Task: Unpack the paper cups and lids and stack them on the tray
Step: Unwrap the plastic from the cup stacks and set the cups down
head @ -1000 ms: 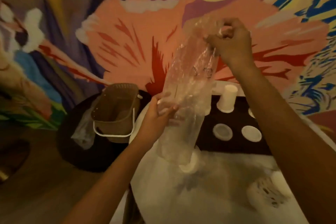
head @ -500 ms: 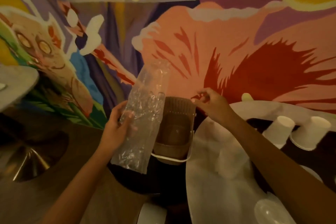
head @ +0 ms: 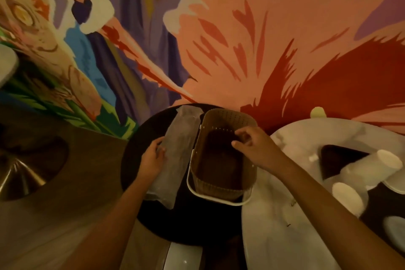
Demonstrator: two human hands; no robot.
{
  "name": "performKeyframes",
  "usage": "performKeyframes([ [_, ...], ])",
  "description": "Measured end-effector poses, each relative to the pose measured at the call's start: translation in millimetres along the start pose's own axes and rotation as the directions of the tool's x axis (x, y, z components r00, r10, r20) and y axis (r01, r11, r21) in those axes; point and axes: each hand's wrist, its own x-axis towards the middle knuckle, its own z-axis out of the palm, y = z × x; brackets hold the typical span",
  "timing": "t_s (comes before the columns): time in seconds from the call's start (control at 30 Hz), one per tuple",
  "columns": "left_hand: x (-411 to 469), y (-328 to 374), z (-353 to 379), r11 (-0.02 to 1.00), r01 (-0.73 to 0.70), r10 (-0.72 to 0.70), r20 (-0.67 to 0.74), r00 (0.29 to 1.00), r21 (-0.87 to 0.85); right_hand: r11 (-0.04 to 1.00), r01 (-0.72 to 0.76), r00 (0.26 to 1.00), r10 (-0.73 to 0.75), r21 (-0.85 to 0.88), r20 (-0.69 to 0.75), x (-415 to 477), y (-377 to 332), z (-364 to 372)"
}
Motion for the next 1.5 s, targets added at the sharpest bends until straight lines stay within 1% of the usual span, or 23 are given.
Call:
performKeyframes([
  [0.03,9,-6,8,0.998,0.036,-0.037,0.009,0.999,0.056,1.0,-0.012,1.0,0.012,-0.004,0.01,0,2,1],
  [0.07,17,-11,16,0.98,0.075,-0.079,0.011,0.997,0.184,1.0,-0.019,1.0,0.02,-0.012,0.02,0,3,2],
  [0.13,28,-24,29,0.866,0.139,-0.174,0.029,0.984,0.48,0.999,-0.022,0.999,0.022,-0.024,0.032,-2,8,2],
  [0.17,30,-30,35,0.822,0.155,-0.218,0.051,0.975,0.548,1.0,-0.021,0.999,0.022,-0.022,0.035,-2,11,1],
  [0.2,33,-39,41,0.807,0.154,-0.241,0.081,0.967,0.57,1.0,-0.02,0.999,0.02,-0.018,0.036,-3,13,1],
  [0.27,33,-55,50,0.799,0.117,-0.24,0.134,0.961,0.59,1.0,-0.02,0.999,0.02,-0.004,0.037,-4,16,0],
  [0.33,30,-61,54,0.82,0.106,-0.235,0.162,0.958,0.563,1.0,-0.018,0.999,0.018,0.006,0.036,-3,18,-1],
  [0.43,24,-58,57,0.865,0.054,-0.168,0.187,0.968,0.499,1.0,-0.011,1.0,0.011,0.009,0.024,-3,19,0],
  [0.5,22,-51,54,0.894,0.042,-0.133,0.176,0.975,0.446,1.0,-0.007,1.0,0.007,0.021,0.017,-4,19,0],
  [0.57,20,-45,49,0.911,0.044,-0.11,0.139,0.984,0.409,1.0,0.0,1.0,0.0,0.02,0.009,-6,17,0],
  [0.67,18,-36,37,0.91,0.007,-0.029,0.047,0.998,0.414,1.0,0.024,0.999,-0.023,0.01,-0.027,-11,15,-4],
  [0.77,14,-15,20,0.956,-0.007,0.003,0.011,1.0,0.293,0.999,0.051,0.996,-0.051,-0.008,-0.071,-20,13,-14],
  [0.9,-4,29,4,0.973,-0.126,0.128,0.005,0.992,0.192,0.996,0.089,0.981,-0.091,-0.023,-0.174,-38,15,-35],
  [1.0,-31,69,6,0.955,-0.279,0.277,0.034,0.96,0.1,0.996,0.079,0.961,-0.085,-0.032,-0.263,-57,24,-54],
  [1.07,-53,96,16,0.929,-0.367,0.363,0.09,0.928,0.041,0.998,0.068,0.941,-0.07,-0.016,-0.33,-73,32,-66],
  [1.13,-77,118,33,0.904,-0.428,0.425,0.176,0.888,-0.022,0.999,0.052,0.922,-0.045,0.007,-0.386,-91,40,-77],
  [1.23,-113,139,67,0.864,-0.496,0.493,0.343,0.8,-0.086,0.997,0.007,0.888,0.03,0.079,-0.459,-115,53,-91],
  [1.3,-135,144,94,0.869,-0.474,0.473,0.516,0.714,-0.141,0.995,-0.024,0.858,0.072,0.1,-0.508,-131,62,-96],
  [1.37,-154,142,125,0.9,-0.413,0.395,0.662,0.637,-0.14,0.992,-0.05,0.828,0.104,0.112,-0.551,-148,72,-98],
  [1.43,-169,134,156,0.92,-0.384,0.316,0.735,0.6,-0.082,0.99,-0.088,0.79,0.137,0.11,-0.598,-167,80,-97],
  [1.5,-179,125,183,0.931,-0.356,0.292,0.744,0.602,-0.078,0.982,-0.148,0.762,0.191,0.12,-0.618,-186,90,-90],
])
